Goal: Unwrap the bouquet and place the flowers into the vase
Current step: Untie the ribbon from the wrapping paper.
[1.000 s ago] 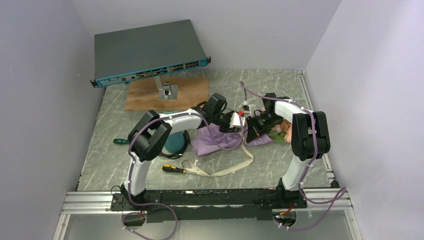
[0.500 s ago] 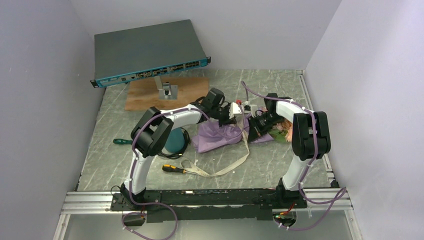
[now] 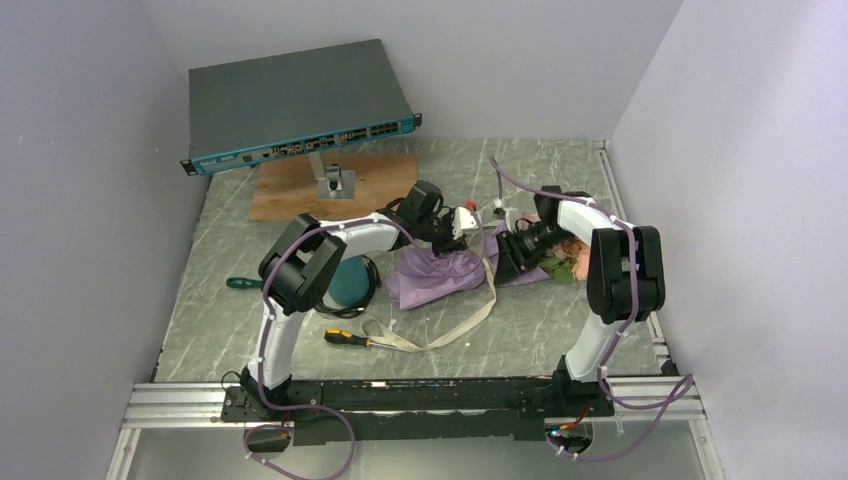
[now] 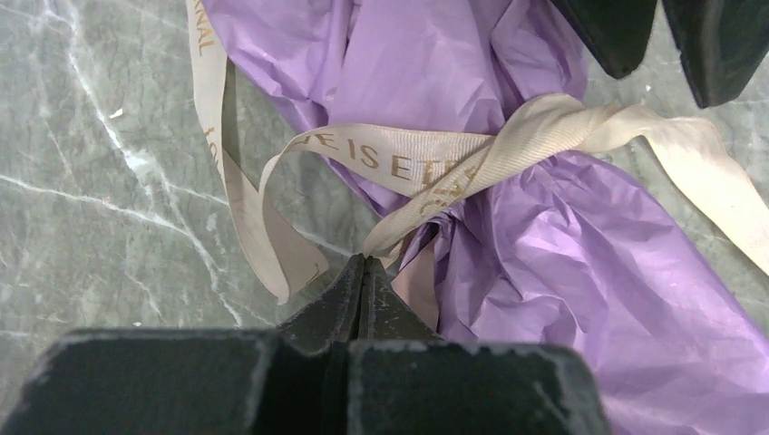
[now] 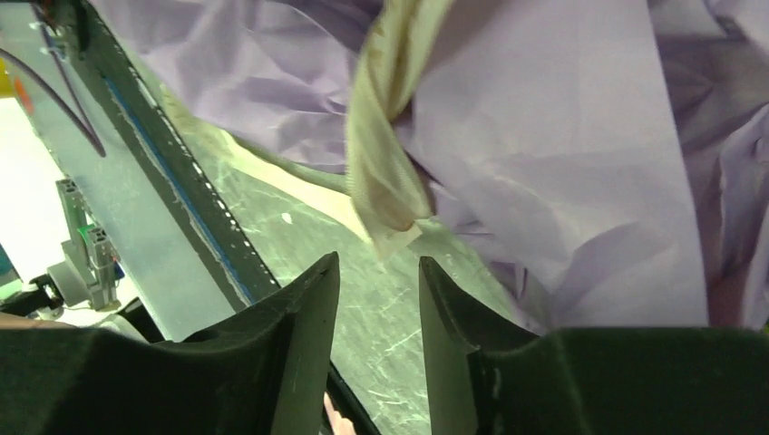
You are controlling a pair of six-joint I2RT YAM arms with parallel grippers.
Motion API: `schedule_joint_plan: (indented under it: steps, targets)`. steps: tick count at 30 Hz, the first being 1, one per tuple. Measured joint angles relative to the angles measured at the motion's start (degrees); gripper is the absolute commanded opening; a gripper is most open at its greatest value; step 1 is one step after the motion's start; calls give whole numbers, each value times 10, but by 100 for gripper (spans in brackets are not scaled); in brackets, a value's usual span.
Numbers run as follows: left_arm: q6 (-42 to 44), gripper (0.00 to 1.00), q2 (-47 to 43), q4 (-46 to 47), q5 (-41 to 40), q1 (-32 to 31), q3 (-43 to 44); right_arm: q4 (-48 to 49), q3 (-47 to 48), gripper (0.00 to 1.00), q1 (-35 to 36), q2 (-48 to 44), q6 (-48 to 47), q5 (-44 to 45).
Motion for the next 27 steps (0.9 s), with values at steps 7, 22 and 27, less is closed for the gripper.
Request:
schedule_joint_plan:
  steps: [7, 22, 27]
  targets:
    - [56, 1, -14, -2, 2, -18, -8, -12, 52, 44, -1, -46, 15, -41]
    - [92, 36, -33, -13, 3, -25, -11, 4, 66, 36, 22, 18, 52, -29]
    - [121, 36, -48, -16, 10, -37, -11, 10, 66, 16, 22, 18, 56, -29]
